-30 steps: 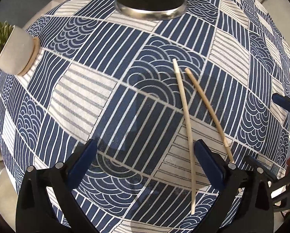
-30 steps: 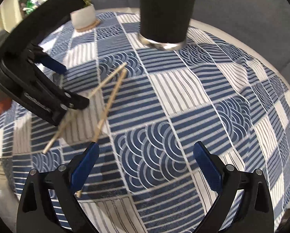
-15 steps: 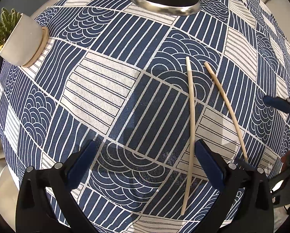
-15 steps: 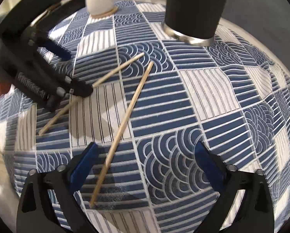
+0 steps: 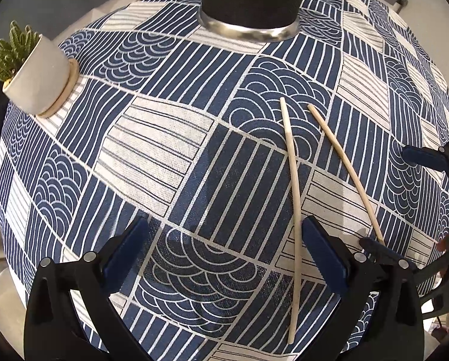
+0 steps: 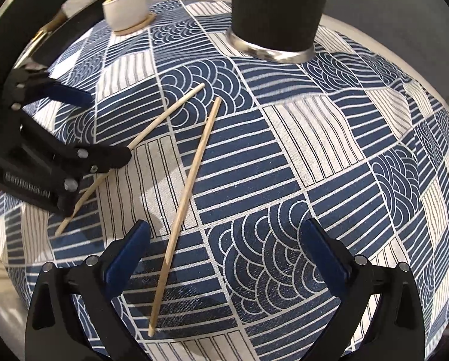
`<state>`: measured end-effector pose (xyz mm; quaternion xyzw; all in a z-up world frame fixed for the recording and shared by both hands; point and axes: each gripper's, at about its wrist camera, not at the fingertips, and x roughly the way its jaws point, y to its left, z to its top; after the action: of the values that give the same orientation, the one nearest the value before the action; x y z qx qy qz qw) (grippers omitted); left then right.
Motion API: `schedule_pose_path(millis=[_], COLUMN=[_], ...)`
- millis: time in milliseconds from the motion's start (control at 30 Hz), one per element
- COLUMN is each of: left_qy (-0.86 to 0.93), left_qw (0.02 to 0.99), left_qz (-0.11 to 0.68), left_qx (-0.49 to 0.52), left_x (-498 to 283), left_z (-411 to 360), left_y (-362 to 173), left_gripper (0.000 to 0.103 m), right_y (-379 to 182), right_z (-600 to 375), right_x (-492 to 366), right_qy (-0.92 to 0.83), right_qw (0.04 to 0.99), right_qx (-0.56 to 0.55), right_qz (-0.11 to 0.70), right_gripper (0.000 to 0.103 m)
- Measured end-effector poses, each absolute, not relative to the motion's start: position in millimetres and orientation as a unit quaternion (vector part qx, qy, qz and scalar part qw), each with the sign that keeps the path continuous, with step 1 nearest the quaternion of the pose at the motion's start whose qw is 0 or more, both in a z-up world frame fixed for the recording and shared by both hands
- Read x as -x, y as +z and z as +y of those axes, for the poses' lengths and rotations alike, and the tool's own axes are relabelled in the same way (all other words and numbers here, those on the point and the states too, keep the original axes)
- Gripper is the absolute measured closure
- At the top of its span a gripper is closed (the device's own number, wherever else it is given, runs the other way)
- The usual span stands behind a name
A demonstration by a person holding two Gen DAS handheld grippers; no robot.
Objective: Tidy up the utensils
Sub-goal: 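Close the left gripper on one wooden stick while the right gripper grasps the other, then lift both held sticks upright and carry them over the black cup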
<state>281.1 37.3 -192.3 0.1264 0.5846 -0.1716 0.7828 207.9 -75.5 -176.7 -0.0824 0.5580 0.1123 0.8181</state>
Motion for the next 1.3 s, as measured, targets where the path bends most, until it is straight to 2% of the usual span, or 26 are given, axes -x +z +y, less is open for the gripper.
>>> schedule_pose_path(millis=[67, 100, 133, 167, 200, 233, 267, 367, 633, 800, 967, 1300], left_qy=[-0.183, -0.186, -0.19, -0.193, -0.197, -0.204, -0.21, -0.218, -0.249, -0.274, -0.277, -0.245], left_qw=[0.787, 0.788, 0.79, 0.791, 0.793, 0.793, 0.791, 0.784, 0.769, 0.771, 0.79, 0.863], left_qz=[0.574, 0.572, 0.567, 0.564, 0.56, 0.557, 0.559, 0.567, 0.574, 0.558, 0.532, 0.428], left_qx=[-0.133, -0.134, -0.136, -0.136, -0.137, -0.138, -0.138, -0.13, -0.129, -0.137, -0.131, -0.107], left_x=[-276.6, -274.3, -271.4, -268.7, -266.7, -265.3, -265.0, -264.1, -257.0, -251.3, -265.1, -308.7], left_z=[39.8, 42.4, 45.1, 47.1, 50.3, 52.9, 55.5, 64.6, 91.9, 92.9, 89.2, 72.5], left_y=[-190.2, -189.9, -186.8, -183.6, -179.2, -175.9, -174.4, -174.2, -171.7, -158.0, -123.3, -20.2], left_gripper=[0.007, 0.009, 0.019, 0.036, 0.046, 0.072, 0.089, 0.097, 0.098, 0.098, 0.098, 0.098], right_y=[-175.8, -172.1, -167.4, -163.7, -162.9, -163.0, -162.9, -163.0, -159.7, -132.8, -83.9, 10.2], right_z=[-78.1, -81.0, -84.3, -87.3, -88.7, -88.6, -89.9, -97.0, -129.8, -147.5, -154.0, -160.1], right_x=[-207.6, -206.9, -206.6, -206.9, -207.6, -207.9, -208.3, -209.2, -189.8, -179.3, -178.1, -215.9], right_qy=[0.09, 0.078, 0.07, 0.067, 0.067, 0.066, 0.065, 0.054, 0.006, 0.007, 0.003, 0.031], right_qw=[0.821, 0.826, 0.828, 0.828, 0.825, 0.824, 0.823, 0.82, 0.822, 0.84, 0.867, 0.91], right_qx=[0.067, 0.058, 0.051, 0.045, 0.048, 0.053, 0.049, 0.024, -0.038, -0.067, -0.062, -0.038], right_qz=[0.56, 0.556, 0.553, 0.555, 0.559, 0.56, 0.562, 0.569, 0.568, 0.539, 0.494, 0.412], right_gripper=[0.009, 0.015, 0.038, 0.071, 0.089, 0.098, 0.098, 0.098, 0.098, 0.098, 0.098, 0.098])
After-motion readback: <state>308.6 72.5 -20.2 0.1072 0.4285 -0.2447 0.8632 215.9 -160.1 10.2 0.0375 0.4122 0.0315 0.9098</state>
